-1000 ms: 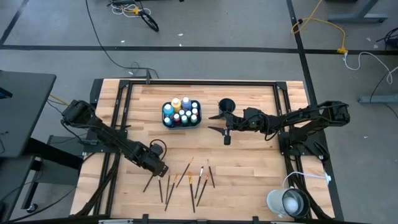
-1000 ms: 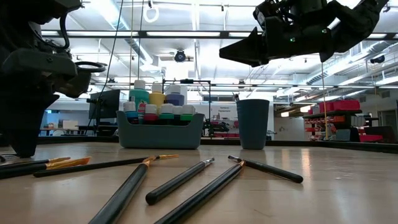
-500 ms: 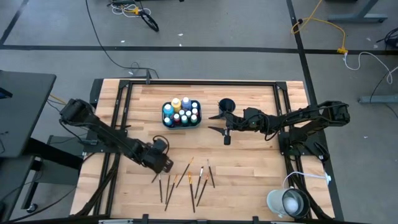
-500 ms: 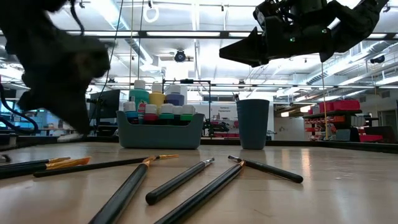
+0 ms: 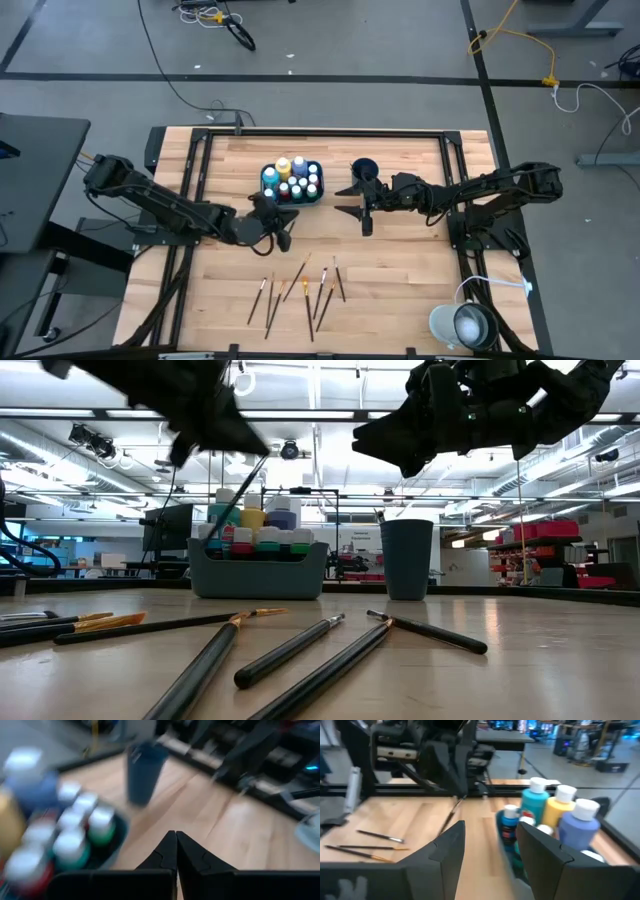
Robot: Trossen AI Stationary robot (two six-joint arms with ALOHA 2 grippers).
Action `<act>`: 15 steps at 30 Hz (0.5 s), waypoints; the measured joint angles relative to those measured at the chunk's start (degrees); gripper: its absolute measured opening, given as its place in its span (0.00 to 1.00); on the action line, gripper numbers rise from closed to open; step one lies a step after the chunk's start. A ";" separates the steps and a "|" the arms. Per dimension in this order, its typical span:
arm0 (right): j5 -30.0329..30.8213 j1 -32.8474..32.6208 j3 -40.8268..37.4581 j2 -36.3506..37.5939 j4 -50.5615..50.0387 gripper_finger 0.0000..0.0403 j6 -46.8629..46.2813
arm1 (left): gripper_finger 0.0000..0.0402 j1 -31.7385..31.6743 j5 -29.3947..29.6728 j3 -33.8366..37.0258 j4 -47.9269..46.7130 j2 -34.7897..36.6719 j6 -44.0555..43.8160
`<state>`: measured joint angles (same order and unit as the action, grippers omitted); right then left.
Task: Pick & Place Paint Supplies
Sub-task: Put the silver paint brush into the blue cup
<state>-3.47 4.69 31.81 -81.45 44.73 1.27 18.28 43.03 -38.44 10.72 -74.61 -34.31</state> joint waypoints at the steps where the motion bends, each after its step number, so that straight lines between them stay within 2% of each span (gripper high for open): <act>1: -0.46 0.00 0.00 0.00 0.20 0.45 -0.76 | 0.00 -0.81 -1.13 0.00 3.07 -0.02 3.49; 8: -4.76 -0.04 0.00 0.00 2.41 0.45 -5.09 | 0.00 -5.88 -8.28 0.00 18.23 -0.02 19.82; 12: -8.27 -0.03 0.00 0.00 6.02 0.45 -5.34 | 0.00 -8.50 -12.96 -0.02 22.48 -0.02 23.29; 15: -8.71 -0.04 0.02 0.00 9.47 0.45 -5.32 | 0.00 -9.93 -14.98 -0.02 24.45 -0.02 24.86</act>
<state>-12.18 4.64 31.83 -81.45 54.20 -4.05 8.35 28.05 -38.46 35.17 -74.63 -9.46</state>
